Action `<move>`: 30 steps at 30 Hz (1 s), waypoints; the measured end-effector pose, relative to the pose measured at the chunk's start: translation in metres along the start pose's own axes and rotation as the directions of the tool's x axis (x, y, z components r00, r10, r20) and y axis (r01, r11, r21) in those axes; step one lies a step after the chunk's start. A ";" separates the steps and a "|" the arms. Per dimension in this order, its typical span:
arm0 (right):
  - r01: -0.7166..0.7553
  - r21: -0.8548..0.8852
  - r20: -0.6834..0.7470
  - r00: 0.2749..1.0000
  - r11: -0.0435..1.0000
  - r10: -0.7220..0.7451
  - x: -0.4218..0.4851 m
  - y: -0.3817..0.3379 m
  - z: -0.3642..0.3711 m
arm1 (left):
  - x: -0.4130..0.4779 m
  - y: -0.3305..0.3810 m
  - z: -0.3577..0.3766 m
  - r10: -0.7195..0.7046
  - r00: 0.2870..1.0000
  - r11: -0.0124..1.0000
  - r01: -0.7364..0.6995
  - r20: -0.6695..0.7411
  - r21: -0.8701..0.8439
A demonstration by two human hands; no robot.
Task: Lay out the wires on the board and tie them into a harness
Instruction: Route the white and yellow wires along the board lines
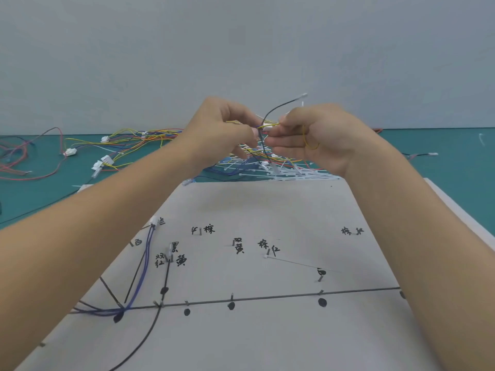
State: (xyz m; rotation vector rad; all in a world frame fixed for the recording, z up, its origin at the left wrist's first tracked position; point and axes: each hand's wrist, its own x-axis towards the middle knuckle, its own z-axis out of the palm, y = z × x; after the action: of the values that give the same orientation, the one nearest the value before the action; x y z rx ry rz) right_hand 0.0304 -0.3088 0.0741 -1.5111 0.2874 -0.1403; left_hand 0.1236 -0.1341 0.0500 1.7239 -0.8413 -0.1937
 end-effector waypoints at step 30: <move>0.077 0.002 -0.023 0.997 0.997 -0.077 -0.006 0.021 -0.024 | 0.003 -0.005 -0.017 -0.361 0.923 0.881 0.292 -0.130 -0.371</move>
State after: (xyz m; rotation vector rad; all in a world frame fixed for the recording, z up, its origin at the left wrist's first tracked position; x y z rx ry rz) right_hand 0.0166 -0.3290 0.0530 -1.5194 0.2472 -0.2198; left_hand 0.1373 -0.1223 0.0524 1.5096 -0.3365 -0.3716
